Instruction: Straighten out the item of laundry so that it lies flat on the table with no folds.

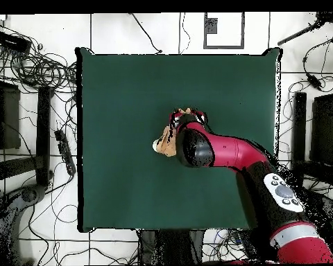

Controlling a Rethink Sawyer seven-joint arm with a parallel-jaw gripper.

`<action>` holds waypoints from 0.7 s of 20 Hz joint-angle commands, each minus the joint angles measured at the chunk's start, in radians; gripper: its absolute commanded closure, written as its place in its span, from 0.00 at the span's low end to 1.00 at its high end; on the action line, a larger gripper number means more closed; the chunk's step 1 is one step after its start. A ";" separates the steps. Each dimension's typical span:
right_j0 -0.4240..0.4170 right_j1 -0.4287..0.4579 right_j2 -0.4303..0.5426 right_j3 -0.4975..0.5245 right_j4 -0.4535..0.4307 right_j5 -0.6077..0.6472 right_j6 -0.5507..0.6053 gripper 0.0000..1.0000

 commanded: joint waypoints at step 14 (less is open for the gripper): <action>0.166 0.126 -0.090 -0.023 -0.032 0.165 0.059 0.00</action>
